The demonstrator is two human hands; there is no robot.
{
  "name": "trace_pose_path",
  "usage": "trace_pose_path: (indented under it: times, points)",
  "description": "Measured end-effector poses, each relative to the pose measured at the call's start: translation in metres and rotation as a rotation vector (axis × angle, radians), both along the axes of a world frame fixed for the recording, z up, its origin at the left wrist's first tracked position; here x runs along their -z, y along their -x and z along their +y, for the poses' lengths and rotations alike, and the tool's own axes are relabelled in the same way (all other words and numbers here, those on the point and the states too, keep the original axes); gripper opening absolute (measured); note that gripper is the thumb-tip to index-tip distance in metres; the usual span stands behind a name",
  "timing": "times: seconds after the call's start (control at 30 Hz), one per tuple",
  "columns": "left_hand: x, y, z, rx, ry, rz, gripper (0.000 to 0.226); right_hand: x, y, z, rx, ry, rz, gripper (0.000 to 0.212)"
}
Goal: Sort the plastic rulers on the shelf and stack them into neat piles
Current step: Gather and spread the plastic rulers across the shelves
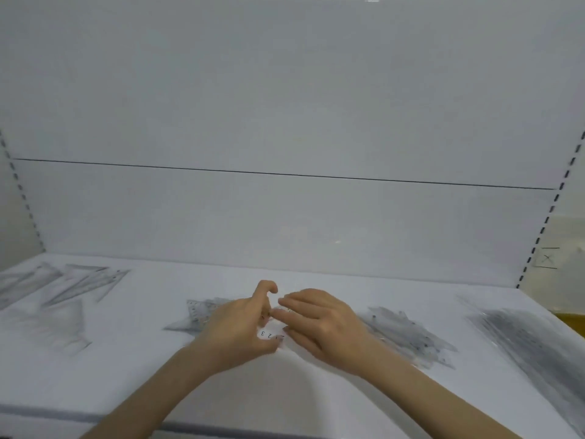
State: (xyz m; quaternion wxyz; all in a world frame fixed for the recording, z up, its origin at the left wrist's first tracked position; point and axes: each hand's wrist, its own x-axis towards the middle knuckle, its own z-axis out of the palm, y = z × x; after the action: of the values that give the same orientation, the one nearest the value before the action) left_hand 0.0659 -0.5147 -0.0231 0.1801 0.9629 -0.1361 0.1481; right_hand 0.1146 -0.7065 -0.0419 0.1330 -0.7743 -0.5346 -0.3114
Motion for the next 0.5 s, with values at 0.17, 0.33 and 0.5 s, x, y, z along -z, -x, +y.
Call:
trace_pose_path:
  times: [0.17, 0.33, 0.5]
  points:
    - [0.007, 0.027, 0.068, -0.183, -0.119, -0.036, 0.044, 0.004, -0.019, 0.046, 0.074, 0.06, 0.036, 0.021]
    - [0.013, 0.058, 0.144, -0.414, -0.068, -0.096, 0.04, -0.003, -0.033, 0.088, 0.323, 0.264, 0.109, 0.031]
    - [0.024, 0.079, 0.22, -0.563, -0.031, -0.127, 0.024, -0.001, -0.04, 0.106, 0.347, 0.463, 0.114, 0.039]
